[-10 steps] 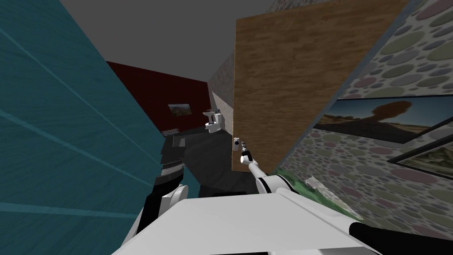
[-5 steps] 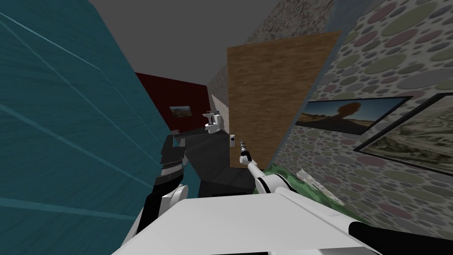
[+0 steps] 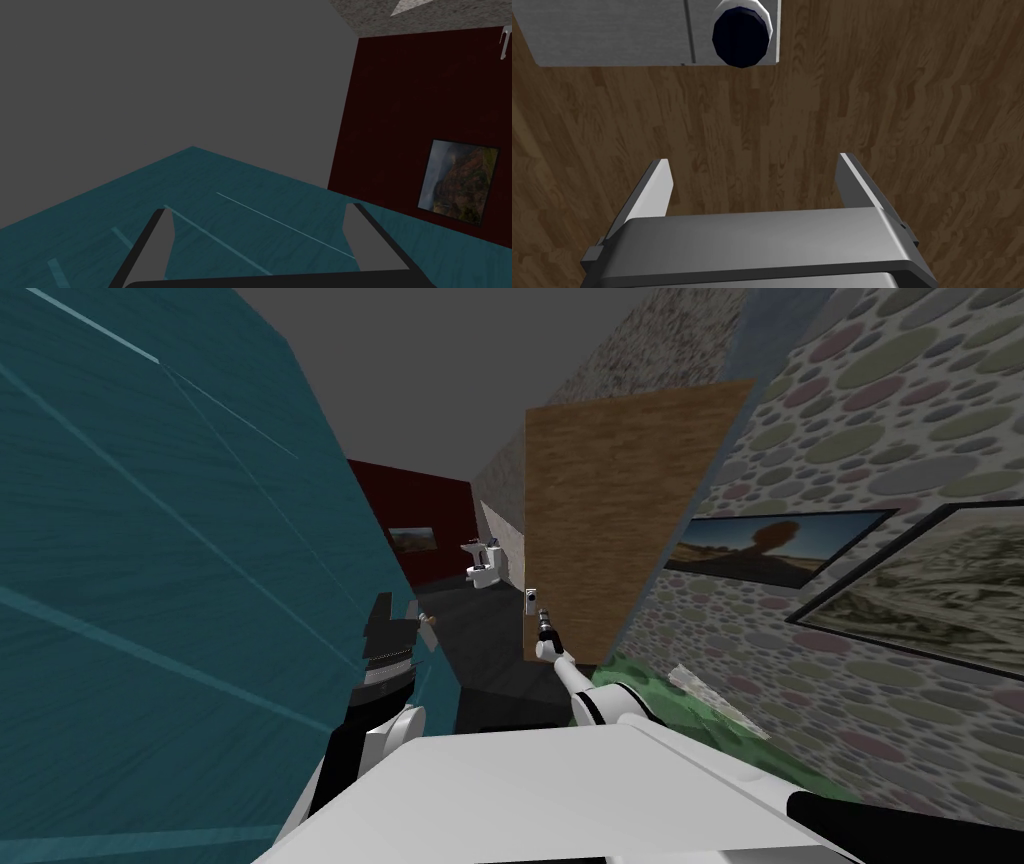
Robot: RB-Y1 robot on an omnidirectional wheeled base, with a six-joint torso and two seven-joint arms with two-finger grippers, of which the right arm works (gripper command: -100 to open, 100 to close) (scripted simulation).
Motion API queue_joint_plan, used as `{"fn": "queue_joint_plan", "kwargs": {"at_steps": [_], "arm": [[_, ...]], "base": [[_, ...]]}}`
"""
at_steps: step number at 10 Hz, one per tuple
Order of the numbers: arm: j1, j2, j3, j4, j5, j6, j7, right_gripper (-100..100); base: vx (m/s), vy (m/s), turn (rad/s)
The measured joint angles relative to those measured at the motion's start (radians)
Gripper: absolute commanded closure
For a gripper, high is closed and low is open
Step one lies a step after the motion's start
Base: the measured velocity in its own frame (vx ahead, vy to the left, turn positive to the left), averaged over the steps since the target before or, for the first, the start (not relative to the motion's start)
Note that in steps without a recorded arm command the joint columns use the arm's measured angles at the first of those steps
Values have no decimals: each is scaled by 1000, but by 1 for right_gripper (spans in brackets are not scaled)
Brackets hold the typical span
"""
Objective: Push the door open
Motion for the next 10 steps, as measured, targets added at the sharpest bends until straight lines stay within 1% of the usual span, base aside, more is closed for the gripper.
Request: {"fn": "queue_joint_plan", "kwargs": {"at_steps": [1, 2, 3, 4, 5, 6, 7, 8, 9, 10], "arm": [[6, 8, 1, -10, -3, 5, 5, -100], [6, 9, 1, -11, -3, 6, 6, -100], [-3, 2, 1, 5, -3, -1, 4, -100], [-11, -9, 3, 23, -3, -10, -3, -100], [-6, -11, 2, 12, -3, -7, -2, -100], [4, -24, 1, -4, -2, -1, 3, -100], [-6, -42, 2, 17, -2, -8, 0, -100], [0, -58, 0, 6, -3, -6, 1, -100], [6, -66, -5, -10, -4, 4, 10, -100], [4, -70, -7, -9, -4, 4, 13, -100]], "base": [[-44, 86, -7], [17, -84, -30], [70, -166, -7], [70, -135, 8], [87, -133, -8], [123, -135, -4], [190, -98, 18], [266, -36, 24], [255, 24, 30], [207, 75, 35]]}}
